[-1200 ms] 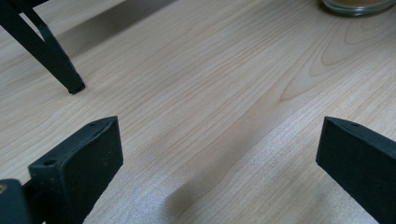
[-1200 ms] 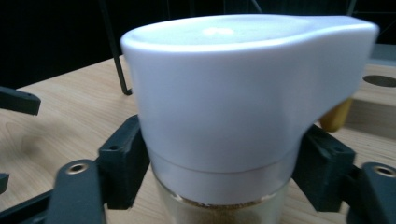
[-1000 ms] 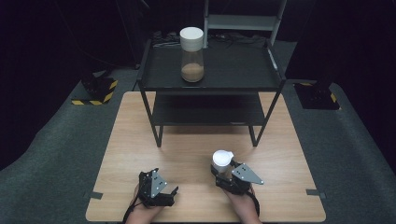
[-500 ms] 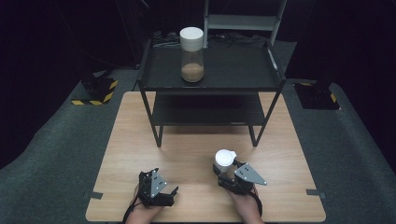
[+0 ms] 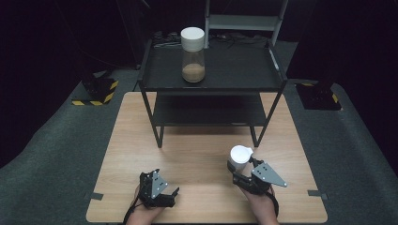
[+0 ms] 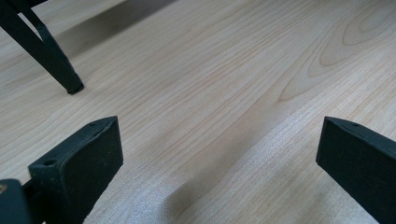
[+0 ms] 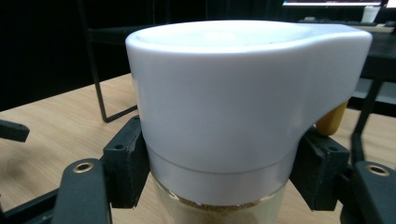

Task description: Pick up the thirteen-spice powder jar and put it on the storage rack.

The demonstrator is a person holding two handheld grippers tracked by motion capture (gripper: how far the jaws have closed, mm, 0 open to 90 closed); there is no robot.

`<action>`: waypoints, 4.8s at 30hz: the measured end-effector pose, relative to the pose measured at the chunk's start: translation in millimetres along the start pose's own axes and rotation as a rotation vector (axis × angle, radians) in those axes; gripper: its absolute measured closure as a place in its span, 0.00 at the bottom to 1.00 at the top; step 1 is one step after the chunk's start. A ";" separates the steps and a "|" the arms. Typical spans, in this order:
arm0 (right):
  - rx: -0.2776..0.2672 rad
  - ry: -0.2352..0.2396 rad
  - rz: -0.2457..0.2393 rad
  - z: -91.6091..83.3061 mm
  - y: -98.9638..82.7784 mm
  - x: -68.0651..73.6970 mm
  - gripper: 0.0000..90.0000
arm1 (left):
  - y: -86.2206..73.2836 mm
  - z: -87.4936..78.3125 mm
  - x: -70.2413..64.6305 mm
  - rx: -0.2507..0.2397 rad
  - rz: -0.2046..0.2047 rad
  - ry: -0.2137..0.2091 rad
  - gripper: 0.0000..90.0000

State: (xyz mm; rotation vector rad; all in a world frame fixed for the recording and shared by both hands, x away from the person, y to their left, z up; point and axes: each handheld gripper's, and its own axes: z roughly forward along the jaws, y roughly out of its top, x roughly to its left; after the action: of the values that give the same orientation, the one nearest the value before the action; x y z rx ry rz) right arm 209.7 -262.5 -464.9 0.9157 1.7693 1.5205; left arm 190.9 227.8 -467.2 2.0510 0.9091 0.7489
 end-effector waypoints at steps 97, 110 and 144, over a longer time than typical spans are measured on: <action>-0.256 0.006 -0.071 -19.5 177.8 -26.7 0.33 | -5.3 -2.4 6.9 -0.026 -0.031 -0.023 0.01; -0.255 -0.011 -0.071 -4.6 201.6 -28.9 0.33 | -6.4 -2.9 8.2 -0.031 -0.040 -0.028 0.01; -0.274 -0.052 -0.008 66.1 242.3 -39.5 0.33 | -9.4 -3.8 13.1 -0.046 -0.051 -0.049 0.01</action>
State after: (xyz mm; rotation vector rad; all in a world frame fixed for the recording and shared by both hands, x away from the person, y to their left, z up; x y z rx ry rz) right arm 311.6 -235.4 -233.6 0.8013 1.4803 1.6676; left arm 192.4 244.0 -470.2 1.9902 0.9053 0.6825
